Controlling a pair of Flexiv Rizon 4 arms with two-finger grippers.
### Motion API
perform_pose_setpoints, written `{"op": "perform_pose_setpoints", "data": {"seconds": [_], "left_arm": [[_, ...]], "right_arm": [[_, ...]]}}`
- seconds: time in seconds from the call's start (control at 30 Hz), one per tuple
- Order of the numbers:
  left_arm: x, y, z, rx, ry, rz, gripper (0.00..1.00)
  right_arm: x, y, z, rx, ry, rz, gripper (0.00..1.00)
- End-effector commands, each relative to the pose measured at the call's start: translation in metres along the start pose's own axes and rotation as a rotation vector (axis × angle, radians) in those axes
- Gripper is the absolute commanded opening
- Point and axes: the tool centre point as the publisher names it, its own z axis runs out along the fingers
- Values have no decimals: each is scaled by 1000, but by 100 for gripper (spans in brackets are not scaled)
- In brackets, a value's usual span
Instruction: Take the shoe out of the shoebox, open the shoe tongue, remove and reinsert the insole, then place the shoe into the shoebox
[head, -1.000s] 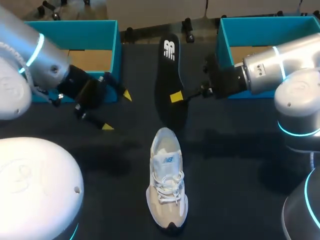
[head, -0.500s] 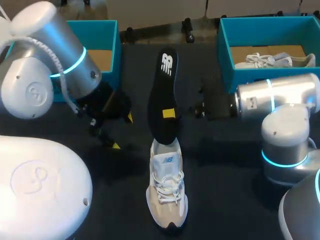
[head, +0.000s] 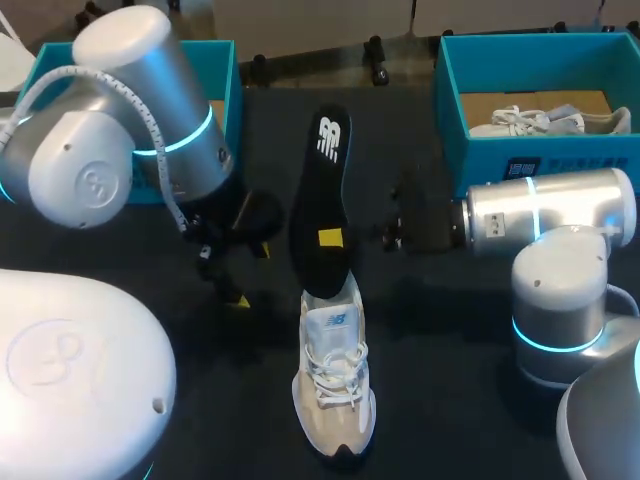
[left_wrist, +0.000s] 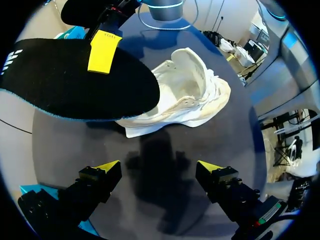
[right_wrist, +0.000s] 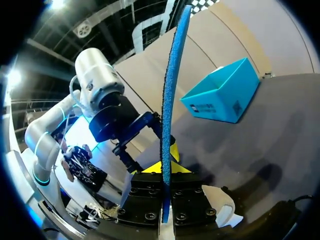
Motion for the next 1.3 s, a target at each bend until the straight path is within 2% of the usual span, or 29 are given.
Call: {"op": "perform_pose_setpoints", "data": {"seconds": [0.03, 0.17, 0.53, 1.3], "left_arm": [[2, -2, 3, -5, 5, -23, 100], [8, -4, 16, 29, 12, -42, 100], [15, -13, 38, 37, 6, -54, 100], [15, -14, 40, 33, 4, -51, 100]], "right_arm": [[0, -1, 1, -1, -2, 0, 0], [-3, -6, 1, -20, 2, -24, 0], [-9, -15, 2, -55, 48, -60, 0], [-7, -20, 1, -40, 59, -77, 0]]}}
